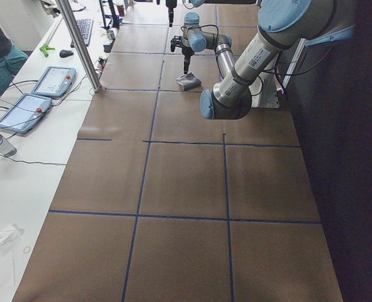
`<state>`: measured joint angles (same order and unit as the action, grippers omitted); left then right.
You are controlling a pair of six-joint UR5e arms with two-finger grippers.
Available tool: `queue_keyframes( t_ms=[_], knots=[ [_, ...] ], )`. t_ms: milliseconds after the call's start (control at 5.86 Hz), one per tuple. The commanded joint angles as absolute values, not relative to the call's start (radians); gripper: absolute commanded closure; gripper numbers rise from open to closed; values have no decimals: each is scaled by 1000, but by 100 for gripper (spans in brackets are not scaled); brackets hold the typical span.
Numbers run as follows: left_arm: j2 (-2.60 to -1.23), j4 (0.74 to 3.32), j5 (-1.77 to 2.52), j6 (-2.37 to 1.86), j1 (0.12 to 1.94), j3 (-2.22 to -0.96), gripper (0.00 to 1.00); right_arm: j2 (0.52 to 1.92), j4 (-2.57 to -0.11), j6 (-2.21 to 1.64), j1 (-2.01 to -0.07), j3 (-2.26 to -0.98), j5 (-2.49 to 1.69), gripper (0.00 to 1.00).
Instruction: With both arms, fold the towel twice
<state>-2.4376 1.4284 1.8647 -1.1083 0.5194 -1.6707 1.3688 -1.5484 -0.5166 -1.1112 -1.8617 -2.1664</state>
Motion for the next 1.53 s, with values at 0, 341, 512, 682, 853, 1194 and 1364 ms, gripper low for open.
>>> queue_keyframes(
  t_ms=[0,341,512,682,853,1194,1364],
  knots=[
    [-2152,1365,1954,-781,668,-1955,0,1467,-1552,-265,-1254,-1855,-2247,0],
    [-1867,1374,2147,-390,930,-2049,0,1619,-1552,31,-1437,-1826,-2288,0],
    [-1747,1376,2251,-221,1094,-2040,0,1678,-1549,76,-1478,-1789,-2287,0],
    [-1644,1377,2364,-116,1252,-2010,0,1716,-1543,74,-1526,-1745,-2281,0],
    [-1549,1378,2379,75,1357,-1953,0,1739,-1540,65,-1537,-1709,-2278,0],
    [-1470,1377,2373,271,1498,-1799,0,1741,-1539,63,-1559,-1695,-2283,0],
    [-1467,1378,2369,275,1529,-1731,0,1746,-1540,63,-1559,-1694,-2290,0]
  ],
)
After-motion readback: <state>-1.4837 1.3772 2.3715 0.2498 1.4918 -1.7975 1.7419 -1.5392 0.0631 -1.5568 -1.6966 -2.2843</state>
